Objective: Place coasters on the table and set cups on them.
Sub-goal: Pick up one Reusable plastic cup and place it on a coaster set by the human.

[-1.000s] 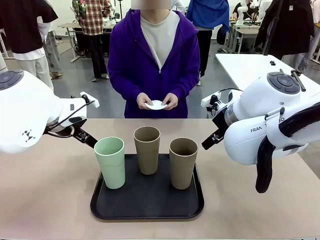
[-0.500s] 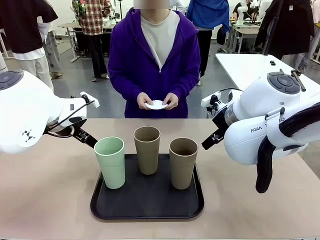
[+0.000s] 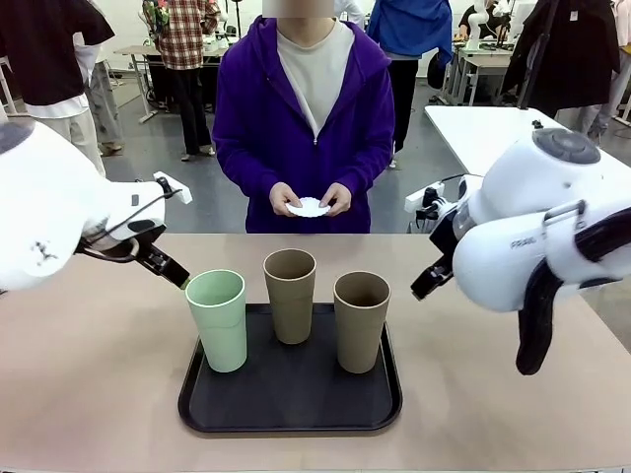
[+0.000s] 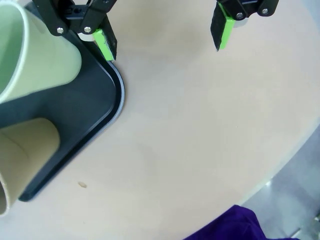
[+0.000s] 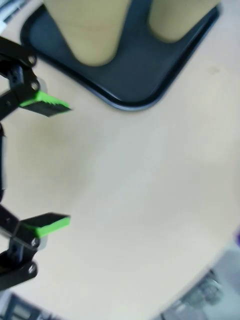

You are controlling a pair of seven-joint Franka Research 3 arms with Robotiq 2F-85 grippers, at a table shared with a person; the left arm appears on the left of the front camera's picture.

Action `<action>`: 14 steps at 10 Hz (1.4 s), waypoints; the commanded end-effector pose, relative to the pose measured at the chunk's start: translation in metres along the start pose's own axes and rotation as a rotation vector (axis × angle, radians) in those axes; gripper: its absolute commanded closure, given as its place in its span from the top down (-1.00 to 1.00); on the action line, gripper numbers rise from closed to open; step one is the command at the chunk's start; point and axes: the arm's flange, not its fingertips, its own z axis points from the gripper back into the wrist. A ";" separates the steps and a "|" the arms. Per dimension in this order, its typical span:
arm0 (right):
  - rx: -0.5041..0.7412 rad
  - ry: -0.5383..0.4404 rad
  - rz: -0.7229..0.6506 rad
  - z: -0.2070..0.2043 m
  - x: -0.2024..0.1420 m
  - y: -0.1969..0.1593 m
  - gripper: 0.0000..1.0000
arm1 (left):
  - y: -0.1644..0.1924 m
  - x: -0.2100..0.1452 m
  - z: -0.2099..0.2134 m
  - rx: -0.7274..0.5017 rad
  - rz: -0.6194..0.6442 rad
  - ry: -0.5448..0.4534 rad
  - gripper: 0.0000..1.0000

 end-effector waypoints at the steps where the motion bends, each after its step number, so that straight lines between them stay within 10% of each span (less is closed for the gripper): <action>1: -0.008 0.119 -0.022 0.068 -0.048 0.018 1.00 | -0.002 -0.054 0.065 -0.047 0.001 0.072 1.00; 6: 0.024 0.189 0.018 0.149 -0.117 0.085 1.00 | -0.024 -0.116 0.131 -0.147 0.046 0.196 1.00; 7: 0.019 0.181 -0.009 0.161 -0.047 0.051 1.00 | 0.002 -0.044 0.128 -0.135 0.010 0.228 1.00; 11: 0.020 0.184 -0.006 0.174 -0.054 0.059 1.00 | -0.001 -0.047 0.138 -0.146 0.014 0.232 1.00; 14: 0.640 -0.143 -0.667 0.165 -0.128 -0.015 1.00 | 0.080 -0.088 0.132 -0.893 0.359 0.038 1.00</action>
